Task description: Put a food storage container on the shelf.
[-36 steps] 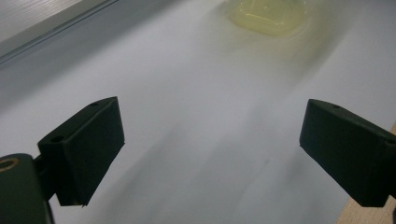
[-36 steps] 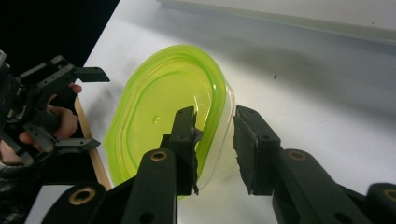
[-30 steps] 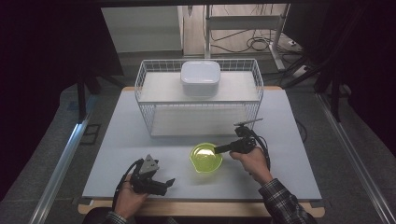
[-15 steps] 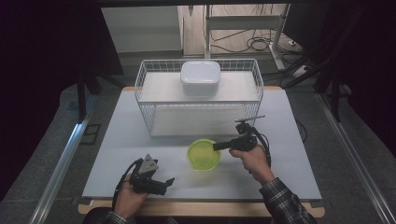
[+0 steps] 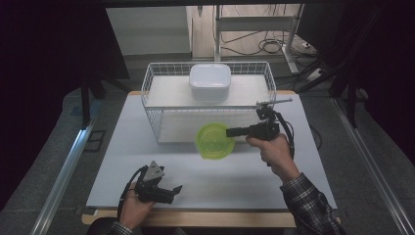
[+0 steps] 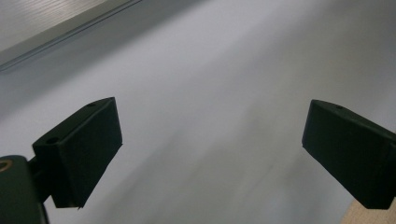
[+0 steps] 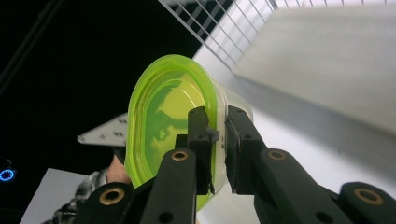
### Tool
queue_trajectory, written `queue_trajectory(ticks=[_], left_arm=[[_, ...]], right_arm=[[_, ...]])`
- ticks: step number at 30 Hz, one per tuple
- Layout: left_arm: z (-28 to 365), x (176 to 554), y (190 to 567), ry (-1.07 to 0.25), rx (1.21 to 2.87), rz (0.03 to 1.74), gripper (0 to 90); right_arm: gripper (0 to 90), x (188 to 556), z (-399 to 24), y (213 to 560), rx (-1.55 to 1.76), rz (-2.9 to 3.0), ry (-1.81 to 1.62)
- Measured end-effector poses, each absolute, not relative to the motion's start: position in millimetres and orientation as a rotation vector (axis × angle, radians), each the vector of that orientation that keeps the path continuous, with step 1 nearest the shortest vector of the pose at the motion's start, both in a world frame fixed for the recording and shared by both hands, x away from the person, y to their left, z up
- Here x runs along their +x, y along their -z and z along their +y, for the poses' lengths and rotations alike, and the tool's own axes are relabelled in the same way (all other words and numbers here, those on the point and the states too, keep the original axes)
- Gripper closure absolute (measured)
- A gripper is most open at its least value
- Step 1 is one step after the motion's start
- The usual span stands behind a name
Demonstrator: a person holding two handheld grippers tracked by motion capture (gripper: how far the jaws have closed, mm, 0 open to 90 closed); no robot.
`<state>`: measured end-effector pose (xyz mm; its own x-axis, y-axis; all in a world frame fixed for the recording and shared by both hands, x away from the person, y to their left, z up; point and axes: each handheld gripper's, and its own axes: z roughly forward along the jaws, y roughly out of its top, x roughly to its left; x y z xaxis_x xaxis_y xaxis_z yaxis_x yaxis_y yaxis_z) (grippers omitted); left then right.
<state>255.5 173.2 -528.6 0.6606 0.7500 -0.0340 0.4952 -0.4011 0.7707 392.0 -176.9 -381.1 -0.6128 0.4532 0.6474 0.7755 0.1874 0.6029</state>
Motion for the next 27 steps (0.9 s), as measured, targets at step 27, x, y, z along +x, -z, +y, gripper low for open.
queue_trajectory(ticks=[27], left_arm=[[172,255,528,-0.39,2.085,0.948,4.8]], right_arm=[[81.8,441,-155,245,-1.261,-2.137,1.664]])
